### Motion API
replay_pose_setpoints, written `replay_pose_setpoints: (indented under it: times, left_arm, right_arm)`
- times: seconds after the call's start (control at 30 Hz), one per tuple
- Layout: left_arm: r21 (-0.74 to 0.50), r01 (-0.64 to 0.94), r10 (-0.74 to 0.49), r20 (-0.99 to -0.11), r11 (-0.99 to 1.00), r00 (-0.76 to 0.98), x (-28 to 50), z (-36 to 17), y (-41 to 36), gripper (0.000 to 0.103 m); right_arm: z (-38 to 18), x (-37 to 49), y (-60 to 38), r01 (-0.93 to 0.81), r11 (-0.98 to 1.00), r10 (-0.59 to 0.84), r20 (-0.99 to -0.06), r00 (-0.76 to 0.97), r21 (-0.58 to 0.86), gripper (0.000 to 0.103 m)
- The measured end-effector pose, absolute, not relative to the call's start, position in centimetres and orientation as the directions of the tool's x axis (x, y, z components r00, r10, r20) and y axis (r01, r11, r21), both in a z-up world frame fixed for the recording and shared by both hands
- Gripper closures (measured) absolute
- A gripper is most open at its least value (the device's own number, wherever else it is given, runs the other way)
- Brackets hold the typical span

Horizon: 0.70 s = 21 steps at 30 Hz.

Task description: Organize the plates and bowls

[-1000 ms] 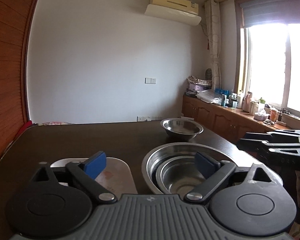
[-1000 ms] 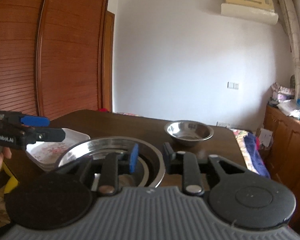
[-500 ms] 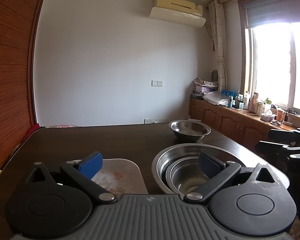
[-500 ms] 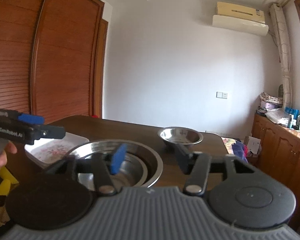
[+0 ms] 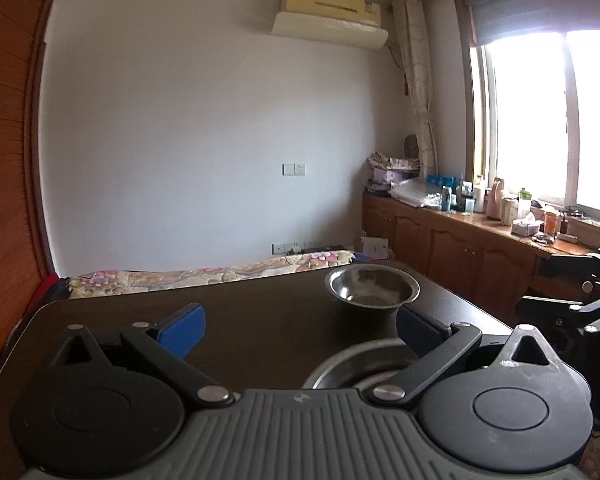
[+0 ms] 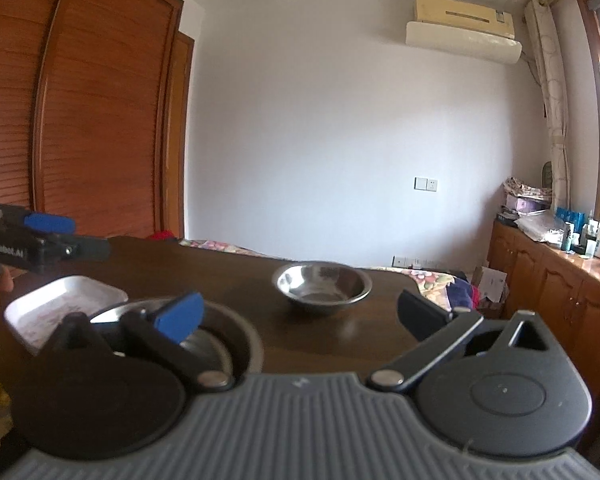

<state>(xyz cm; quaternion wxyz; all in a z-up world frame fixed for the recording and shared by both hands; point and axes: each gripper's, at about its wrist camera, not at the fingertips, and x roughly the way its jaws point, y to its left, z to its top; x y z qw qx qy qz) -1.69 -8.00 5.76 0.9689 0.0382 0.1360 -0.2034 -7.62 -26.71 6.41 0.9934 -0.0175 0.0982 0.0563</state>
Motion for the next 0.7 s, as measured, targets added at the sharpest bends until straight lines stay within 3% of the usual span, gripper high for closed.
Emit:
replay_pose_setpoints:
  times: [0.27, 0.43, 0.6, 0.7]
  left_arm:
    - [-0.03, 0.474, -0.456, -0.333, 0.88, 0.826, 3.2, 7.0, -9.5, 0.0]
    - [0.023, 0.491, -0.45, -0.363, 0.871, 0.816, 5.3, 7.3, -11.5, 0.0]
    - [0.051, 0.521, -0.456, -0.415, 0.852, 0.787, 7.7, 7.6, -13.6, 0.009]
    - [0.079, 0.538, -0.454, -0.444, 0.839, 0.772, 9.2, 7.4, -14.9, 0.018]
  right_arm:
    - [6.7, -3.3, -29.5, -0.11, 0.994, 0.107, -0.269, 0.957, 0.005, 0.0]
    - [6.6, -0.6, -30.9, -0.143, 0.989, 0.144, -0.298, 0.944, 0.024, 0.0]
    - [6.4, 2.4, -31.7, -0.179, 0.983, 0.178, -0.326, 0.928, 0.026, 0.0]
    - [6.3, 4.1, -32.0, -0.207, 0.978, 0.206, -0.36, 0.91, 0.036, 0.014]
